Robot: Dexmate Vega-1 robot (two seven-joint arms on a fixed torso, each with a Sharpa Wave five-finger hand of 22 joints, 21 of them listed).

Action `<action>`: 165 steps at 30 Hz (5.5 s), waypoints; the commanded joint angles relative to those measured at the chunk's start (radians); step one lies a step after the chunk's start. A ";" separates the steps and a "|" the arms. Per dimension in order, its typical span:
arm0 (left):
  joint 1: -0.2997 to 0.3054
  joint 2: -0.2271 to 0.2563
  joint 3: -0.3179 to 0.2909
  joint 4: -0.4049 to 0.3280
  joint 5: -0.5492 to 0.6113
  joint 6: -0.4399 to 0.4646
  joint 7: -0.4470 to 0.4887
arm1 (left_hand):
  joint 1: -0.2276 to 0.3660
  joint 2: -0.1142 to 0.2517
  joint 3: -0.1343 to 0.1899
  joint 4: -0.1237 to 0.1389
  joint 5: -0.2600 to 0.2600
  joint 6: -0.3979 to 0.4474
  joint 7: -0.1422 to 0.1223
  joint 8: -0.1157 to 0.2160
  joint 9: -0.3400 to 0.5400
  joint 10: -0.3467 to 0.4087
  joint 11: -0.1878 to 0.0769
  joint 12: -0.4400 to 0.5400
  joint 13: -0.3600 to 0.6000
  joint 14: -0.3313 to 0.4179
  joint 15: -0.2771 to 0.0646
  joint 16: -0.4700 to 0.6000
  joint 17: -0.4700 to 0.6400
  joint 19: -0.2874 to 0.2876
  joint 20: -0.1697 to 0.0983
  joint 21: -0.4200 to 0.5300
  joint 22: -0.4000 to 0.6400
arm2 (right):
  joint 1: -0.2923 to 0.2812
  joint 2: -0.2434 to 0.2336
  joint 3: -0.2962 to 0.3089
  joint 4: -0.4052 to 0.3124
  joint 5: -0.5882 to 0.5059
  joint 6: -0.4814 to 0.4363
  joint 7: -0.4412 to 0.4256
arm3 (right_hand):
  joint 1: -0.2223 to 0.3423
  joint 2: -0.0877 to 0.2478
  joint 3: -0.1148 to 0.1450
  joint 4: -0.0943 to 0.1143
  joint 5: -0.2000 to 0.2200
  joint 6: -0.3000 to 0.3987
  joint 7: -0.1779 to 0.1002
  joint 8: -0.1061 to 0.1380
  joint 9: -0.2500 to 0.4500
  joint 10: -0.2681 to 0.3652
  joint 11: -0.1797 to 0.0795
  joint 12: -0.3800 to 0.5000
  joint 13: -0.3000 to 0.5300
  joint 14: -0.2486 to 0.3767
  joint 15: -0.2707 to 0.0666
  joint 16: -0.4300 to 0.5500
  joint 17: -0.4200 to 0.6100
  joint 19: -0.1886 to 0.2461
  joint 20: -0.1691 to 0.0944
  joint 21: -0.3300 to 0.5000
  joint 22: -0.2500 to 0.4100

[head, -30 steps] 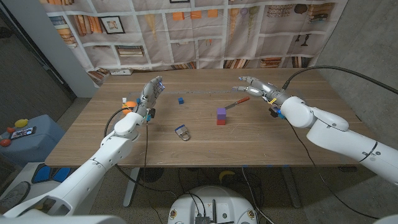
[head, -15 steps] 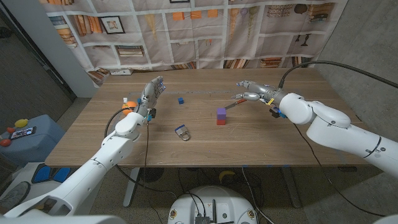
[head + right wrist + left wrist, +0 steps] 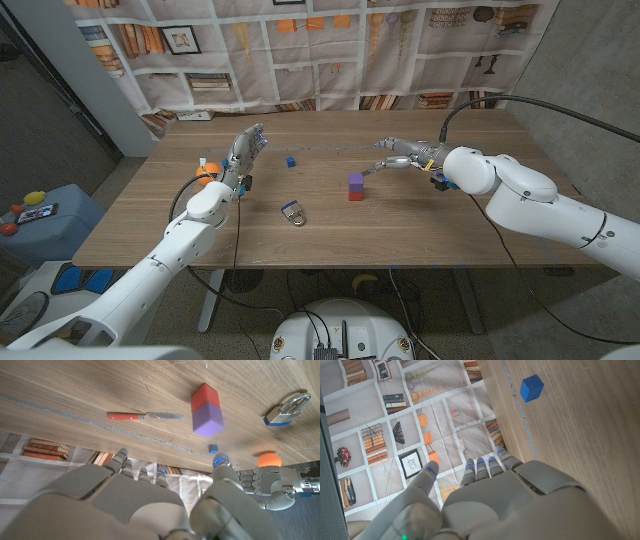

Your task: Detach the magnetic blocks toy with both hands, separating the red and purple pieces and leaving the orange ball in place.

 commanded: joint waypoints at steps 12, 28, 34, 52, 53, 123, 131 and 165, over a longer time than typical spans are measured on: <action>0.014 0.003 -0.006 -0.008 -0.003 -0.004 0.002 | 0.005 0.064 0.007 -0.004 -0.004 0.015 -0.003 0.002 0.001 0.012 0.003 0.003 0.003 0.006 -0.004 -0.001 0.002 0.011 0.000 0.000 0.005 | 0.146 0.101 -0.160 0.002 -0.218 -0.094 0.292 | 0.043 -0.020 0.017 0.001 0.016 -0.037 0.011 0.006 0.012 -0.074 0.038 0.005 0.006 -0.085 0.034 0.007 -0.001 -0.020 0.027 0.006 0.004; 0.006 -0.007 0.000 0.011 -0.010 -0.011 -0.013 | 0.003 0.065 0.012 -0.005 -0.005 0.019 -0.003 0.002 0.002 0.014 0.004 0.002 0.003 0.009 -0.005 -0.001 0.002 0.014 0.002 0.000 0.005 | 0.214 0.185 -0.250 0.047 -0.400 -0.106 0.453 | 0.061 -0.035 0.020 0.004 0.021 -0.030 0.018 0.022 0.023 -0.102 0.050 0.006 0.008 -0.094 0.046 0.010 -0.001 -0.024 0.036 0.009 0.004; 0.004 -0.008 0.001 0.013 -0.012 -0.008 -0.013 | 0.003 0.068 0.016 -0.005 -0.006 0.021 -0.002 0.002 0.002 0.016 0.004 0.002 0.003 0.010 -0.004 -0.001 0.002 0.014 0.004 0.000 0.005 | 0.233 0.219 -0.273 0.069 -0.471 -0.110 0.516 | 0.071 -0.036 0.023 0.005 0.025 -0.024 0.021 0.030 0.027 -0.107 0.052 0.008 0.009 -0.096 0.046 0.011 -0.001 -0.023 0.036 0.011 0.004; -0.020 -0.017 0.014 0.043 -0.018 -0.005 -0.039 | 0.002 0.069 0.021 -0.005 -0.007 0.023 -0.004 0.001 0.002 0.018 0.002 0.001 0.003 0.012 -0.004 -0.001 0.002 0.019 0.004 0.000 0.005 | 0.235 0.322 -0.307 0.149 -0.670 -0.108 0.630 | 0.118 -0.029 0.044 0.003 0.047 0.013 0.008 0.062 0.044 -0.091 0.051 0.022 0.010 -0.084 0.042 0.021 -0.002 -0.003 0.036 0.018 0.004; -0.021 -0.018 0.015 0.046 -0.018 -0.006 -0.041 | 0.001 0.069 0.022 -0.005 -0.007 0.023 -0.005 0.001 0.002 0.017 0.001 0.001 0.003 0.012 -0.003 -0.001 0.002 0.019 0.005 0.000 0.005 | 0.232 0.331 -0.306 0.153 -0.683 -0.116 0.640 | 0.119 -0.029 0.044 0.003 0.047 0.013 0.009 0.062 0.044 -0.092 0.051 0.022 0.010 -0.083 0.042 0.022 -0.002 -0.003 0.036 0.018 0.004; -0.078 -0.054 0.056 0.105 -0.011 0.020 -0.059 | -0.007 0.068 0.042 -0.006 -0.011 0.034 -0.008 0.001 0.004 0.022 0.009 0.000 0.004 0.018 -0.002 -0.001 0.003 0.022 0.010 -0.002 0.006 | 0.049 0.455 -0.162 0.252 -0.861 0.017 0.468 | 0.400 -0.035 0.093 0.001 0.012 0.449 -0.040 0.353 0.126 0.106 -0.001 0.061 0.012 0.085 -0.033 0.075 -0.009 0.166 -0.018 0.026 0.003; -0.082 -0.057 0.057 0.111 -0.010 0.018 -0.059 | -0.008 0.068 0.044 -0.006 -0.011 0.036 -0.009 0.001 0.004 0.024 0.010 0.000 0.004 0.019 -0.002 -0.001 0.003 0.023 0.012 -0.002 0.006 | 0.040 0.444 -0.163 0.249 -0.855 0.022 0.429 | 0.436 -0.040 0.094 0.000 0.000 0.490 -0.054 0.385 0.135 0.125 -0.015 0.060 0.011 0.103 -0.045 0.080 -0.009 0.182 -0.026 0.026 0.003; -0.098 -0.067 0.068 0.121 -0.005 0.034 -0.054 | -0.012 0.067 0.052 -0.005 -0.012 0.037 -0.008 0.001 0.004 0.024 0.015 0.000 0.004 0.018 0.002 -0.002 0.003 0.024 0.013 -0.002 0.006 | 0.011 0.421 -0.098 0.203 -0.699 0.003 0.319 | 0.554 -0.029 0.079 0.012 -0.022 0.777 -0.138 0.562 0.169 0.249 -0.096 0.067 0.006 0.173 -0.114 0.110 0.006 0.247 -0.063 0.025 0.004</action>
